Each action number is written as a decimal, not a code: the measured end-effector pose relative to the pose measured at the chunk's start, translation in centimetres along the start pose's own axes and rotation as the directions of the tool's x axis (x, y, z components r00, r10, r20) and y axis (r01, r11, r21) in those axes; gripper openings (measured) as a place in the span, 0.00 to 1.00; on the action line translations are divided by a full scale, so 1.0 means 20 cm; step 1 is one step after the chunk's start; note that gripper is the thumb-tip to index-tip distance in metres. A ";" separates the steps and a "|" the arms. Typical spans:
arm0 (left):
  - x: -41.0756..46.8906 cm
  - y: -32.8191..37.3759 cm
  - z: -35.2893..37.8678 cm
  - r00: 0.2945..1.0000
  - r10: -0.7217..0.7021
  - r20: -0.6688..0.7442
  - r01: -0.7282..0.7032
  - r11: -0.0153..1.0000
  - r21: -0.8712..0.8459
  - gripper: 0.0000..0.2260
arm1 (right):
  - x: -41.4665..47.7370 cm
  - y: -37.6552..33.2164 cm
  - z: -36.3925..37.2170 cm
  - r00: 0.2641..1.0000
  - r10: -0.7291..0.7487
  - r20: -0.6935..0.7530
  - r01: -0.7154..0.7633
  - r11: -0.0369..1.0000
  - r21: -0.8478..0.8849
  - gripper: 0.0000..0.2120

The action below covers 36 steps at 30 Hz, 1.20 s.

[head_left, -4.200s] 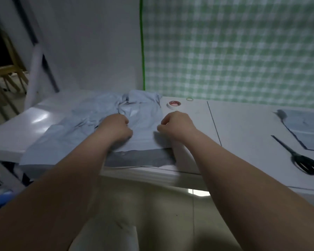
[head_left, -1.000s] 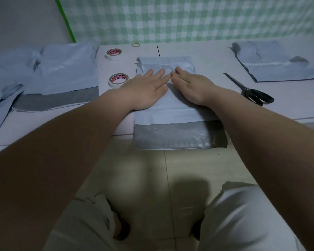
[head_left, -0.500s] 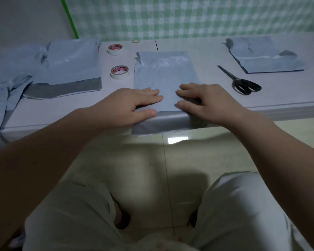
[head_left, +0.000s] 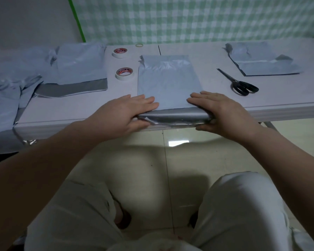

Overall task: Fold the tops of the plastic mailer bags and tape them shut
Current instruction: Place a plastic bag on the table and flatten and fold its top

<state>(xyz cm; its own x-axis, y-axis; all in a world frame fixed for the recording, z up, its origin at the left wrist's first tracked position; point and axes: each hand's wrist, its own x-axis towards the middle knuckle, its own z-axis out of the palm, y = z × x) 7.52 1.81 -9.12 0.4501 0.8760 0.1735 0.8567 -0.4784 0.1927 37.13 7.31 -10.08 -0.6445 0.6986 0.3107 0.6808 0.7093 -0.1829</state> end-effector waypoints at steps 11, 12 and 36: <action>0.01 0.03 -0.04 0.971 -0.183 -0.156 0.118 0.928 -0.353 0.20 | 0.00 0.05 -0.06 0.993 0.071 0.097 -0.081 0.992 0.095 0.43; 0.00 0.03 -0.04 0.979 -0.174 -0.110 0.124 0.925 -0.360 0.20 | 0.00 0.05 -0.06 0.994 0.049 0.102 -0.053 0.998 0.046 0.44; 0.05 0.13 -0.02 0.885 -0.332 -0.327 0.239 0.926 -0.293 0.14 | 0.05 -0.08 -0.03 0.923 0.348 -0.165 -0.237 0.850 0.470 0.10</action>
<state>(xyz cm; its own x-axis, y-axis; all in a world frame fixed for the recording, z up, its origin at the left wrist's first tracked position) 10.06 1.47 -7.99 0.0310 0.9135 0.4057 0.8270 -0.2514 0.5028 35.61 6.80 -8.86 -0.3005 0.8761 0.3771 0.5678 0.4820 -0.6673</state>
